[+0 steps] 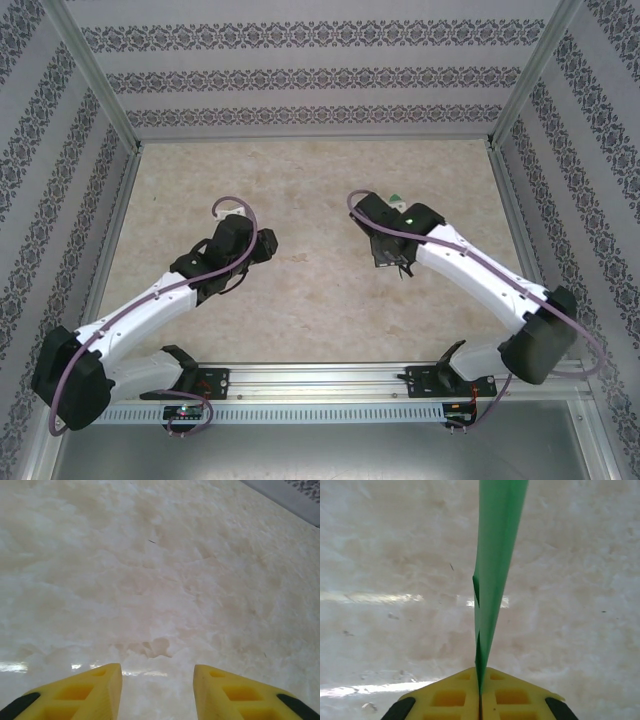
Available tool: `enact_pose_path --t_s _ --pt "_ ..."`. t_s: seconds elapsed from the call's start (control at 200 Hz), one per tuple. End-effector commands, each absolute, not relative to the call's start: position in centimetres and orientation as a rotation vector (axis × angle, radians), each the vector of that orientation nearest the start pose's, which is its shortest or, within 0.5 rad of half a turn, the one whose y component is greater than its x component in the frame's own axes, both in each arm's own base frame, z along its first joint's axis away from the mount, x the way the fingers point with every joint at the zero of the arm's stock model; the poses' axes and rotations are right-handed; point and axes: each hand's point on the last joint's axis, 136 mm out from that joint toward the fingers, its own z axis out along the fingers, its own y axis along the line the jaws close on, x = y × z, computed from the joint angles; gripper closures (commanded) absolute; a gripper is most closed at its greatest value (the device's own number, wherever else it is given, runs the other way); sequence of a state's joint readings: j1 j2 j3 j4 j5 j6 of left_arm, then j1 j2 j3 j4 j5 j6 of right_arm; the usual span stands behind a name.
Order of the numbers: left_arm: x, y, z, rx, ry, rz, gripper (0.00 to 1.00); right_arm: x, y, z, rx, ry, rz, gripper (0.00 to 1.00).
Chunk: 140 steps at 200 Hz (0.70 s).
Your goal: Fold a paper plane with a square sheet of paper (pick it up from the middle)
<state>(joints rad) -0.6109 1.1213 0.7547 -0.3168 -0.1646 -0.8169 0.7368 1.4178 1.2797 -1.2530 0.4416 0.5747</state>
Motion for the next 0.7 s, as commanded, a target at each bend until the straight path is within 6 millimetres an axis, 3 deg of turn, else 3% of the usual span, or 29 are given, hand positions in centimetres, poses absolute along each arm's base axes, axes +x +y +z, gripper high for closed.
enact_pose_path --t_s 0.0,0.235,0.35,0.44,0.5,0.599,0.694 --pt "29.3 -14.9 16.5 -0.436 2.256 -0.471 0.51 25.0 13.1 16.2 -0.226 2.725 -0.494 0.90" --pt "28.4 -12.8 17.5 -0.502 2.181 -0.444 0.49 25.4 20.5 10.0 -0.375 2.845 -0.498 0.89" --pt "27.9 -11.5 18.2 -0.527 2.147 -0.411 0.46 25.7 25.3 7.4 -0.414 2.907 -0.415 0.83" --pt "27.6 -10.9 18.9 -0.523 2.121 -0.410 0.43 26.0 30.0 7.3 -0.470 2.917 -0.214 0.78" --pt "27.5 -10.7 19.3 -0.523 2.112 -0.407 0.43 25.9 32.0 7.6 -0.472 2.928 -0.068 0.74" --pt "27.4 -10.5 19.8 -0.521 2.109 -0.402 0.42 26.2 33.1 9.3 -0.382 2.888 0.219 0.63" --pt "27.6 -11.1 20.0 -0.501 2.107 -0.429 0.41 26.4 31.7 10.4 -0.246 2.837 0.486 0.55"
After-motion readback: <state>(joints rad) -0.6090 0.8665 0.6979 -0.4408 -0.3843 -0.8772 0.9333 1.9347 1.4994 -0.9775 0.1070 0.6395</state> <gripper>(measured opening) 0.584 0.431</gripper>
